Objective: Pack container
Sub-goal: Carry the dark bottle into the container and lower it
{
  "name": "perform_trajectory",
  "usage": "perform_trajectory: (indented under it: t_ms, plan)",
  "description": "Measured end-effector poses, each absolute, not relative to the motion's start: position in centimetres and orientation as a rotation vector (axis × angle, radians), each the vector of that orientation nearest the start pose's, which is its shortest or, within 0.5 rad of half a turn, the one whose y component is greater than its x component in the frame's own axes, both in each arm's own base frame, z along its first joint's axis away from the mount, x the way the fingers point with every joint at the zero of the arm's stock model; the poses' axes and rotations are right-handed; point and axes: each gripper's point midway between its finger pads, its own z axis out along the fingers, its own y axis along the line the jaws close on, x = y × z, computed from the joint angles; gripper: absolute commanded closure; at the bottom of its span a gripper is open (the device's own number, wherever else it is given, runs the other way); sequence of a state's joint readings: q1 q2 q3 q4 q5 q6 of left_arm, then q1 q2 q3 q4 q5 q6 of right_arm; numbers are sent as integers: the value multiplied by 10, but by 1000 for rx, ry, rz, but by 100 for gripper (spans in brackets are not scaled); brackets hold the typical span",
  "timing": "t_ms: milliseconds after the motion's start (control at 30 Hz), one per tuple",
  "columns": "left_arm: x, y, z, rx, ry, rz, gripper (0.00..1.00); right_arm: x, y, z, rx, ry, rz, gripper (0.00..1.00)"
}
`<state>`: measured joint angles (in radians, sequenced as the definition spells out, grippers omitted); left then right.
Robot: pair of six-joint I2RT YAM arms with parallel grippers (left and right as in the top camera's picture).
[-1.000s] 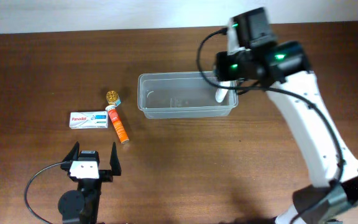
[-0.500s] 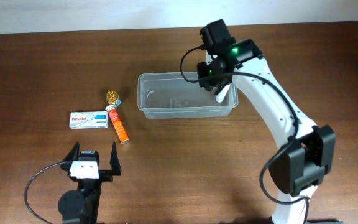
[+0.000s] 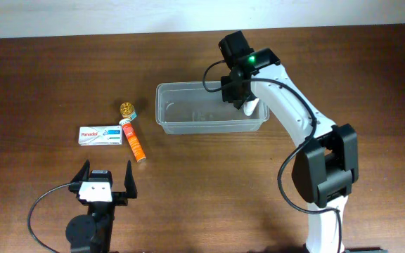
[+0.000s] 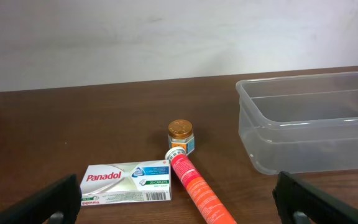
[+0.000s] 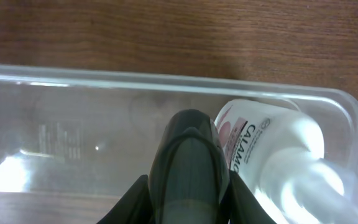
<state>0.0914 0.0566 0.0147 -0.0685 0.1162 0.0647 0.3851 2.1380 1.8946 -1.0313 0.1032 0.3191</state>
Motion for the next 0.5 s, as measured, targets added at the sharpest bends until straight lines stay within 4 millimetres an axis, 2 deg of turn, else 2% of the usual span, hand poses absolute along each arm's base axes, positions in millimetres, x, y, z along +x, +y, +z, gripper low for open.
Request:
perform_trajectory:
  t_ms: [500]
  plan:
    - [248,3,151,65,1679,20,0,462,162,74,14,2853,-48,73]
